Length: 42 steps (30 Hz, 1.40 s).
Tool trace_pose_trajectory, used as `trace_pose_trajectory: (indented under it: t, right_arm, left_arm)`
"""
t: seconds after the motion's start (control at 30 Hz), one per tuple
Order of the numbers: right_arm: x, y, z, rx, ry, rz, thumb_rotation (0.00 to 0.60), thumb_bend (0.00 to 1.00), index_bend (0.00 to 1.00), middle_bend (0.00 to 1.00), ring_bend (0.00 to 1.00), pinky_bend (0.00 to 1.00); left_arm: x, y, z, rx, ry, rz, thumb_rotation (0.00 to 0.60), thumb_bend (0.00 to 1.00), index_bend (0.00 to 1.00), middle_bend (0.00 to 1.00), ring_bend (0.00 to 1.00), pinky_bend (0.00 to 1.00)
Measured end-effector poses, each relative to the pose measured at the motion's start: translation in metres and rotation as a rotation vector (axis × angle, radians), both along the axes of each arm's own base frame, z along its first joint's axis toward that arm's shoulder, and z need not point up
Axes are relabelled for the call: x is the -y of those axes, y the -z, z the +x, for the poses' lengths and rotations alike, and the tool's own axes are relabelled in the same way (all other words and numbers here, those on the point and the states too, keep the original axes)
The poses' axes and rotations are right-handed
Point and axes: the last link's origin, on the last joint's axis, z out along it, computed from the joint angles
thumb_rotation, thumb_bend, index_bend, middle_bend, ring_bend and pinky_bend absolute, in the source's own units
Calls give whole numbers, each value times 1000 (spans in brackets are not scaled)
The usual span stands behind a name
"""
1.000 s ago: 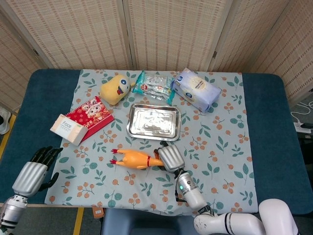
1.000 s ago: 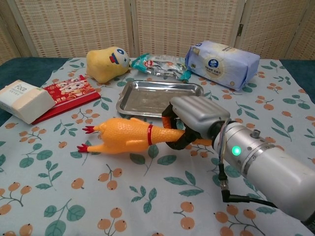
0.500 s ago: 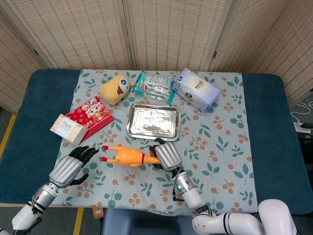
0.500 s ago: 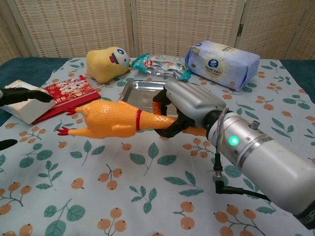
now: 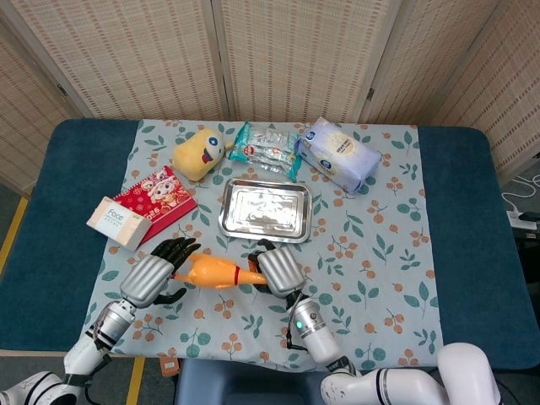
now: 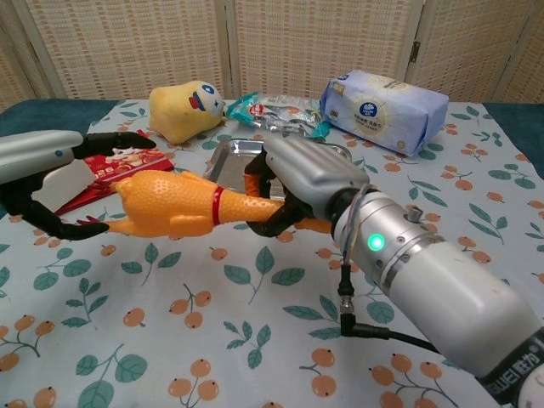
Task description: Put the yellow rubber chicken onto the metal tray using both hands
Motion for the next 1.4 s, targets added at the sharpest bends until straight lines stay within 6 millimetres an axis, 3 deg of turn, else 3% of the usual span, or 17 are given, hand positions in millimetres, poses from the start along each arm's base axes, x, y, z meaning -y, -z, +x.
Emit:
trace_pose_trajectory:
  t: [0.47, 0.57, 0.63, 0.73, 0.87, 1.17, 1.4]
  right_arm:
    - [0, -5, 8, 38, 7, -18, 600, 355, 924, 607, 670, 932]
    - [1, -6, 7, 38, 12, -20, 600, 356, 924, 607, 670, 932]
    - [2, -6, 7, 35, 15, -20, 600, 356, 924, 607, 670, 932]
    - [3, -5, 6, 25, 19, -17, 600, 356, 925, 607, 670, 932]
    - [3, -4, 5, 17, 20, -16, 600, 356, 924, 607, 670, 932]
    - [3, -5, 5, 22, 25, -17, 600, 356, 924, 607, 670, 932]
    - [4, -6, 4, 18, 29, -15, 600, 356, 924, 607, 670, 932]
  left_arm:
    - [-5, 23, 15, 26, -19, -101, 600, 316, 0, 0, 1, 98]
    - [-8, 28, 16, 35, -38, -105, 600, 316, 1, 32, 59, 128]
    - [-9, 30, 17, 53, -47, -100, 600, 316, 82, 169, 185, 192]
    - [-11, 32, 20, 91, -55, -80, 600, 341, 358, 401, 359, 289]
    - [-12, 36, 23, 141, -68, -70, 600, 405, 560, 573, 498, 392]
    - [-14, 38, 26, 176, -84, -61, 600, 682, 850, 801, 708, 655]
    - [-17, 38, 26, 175, -76, -23, 600, 740, 886, 877, 800, 765]
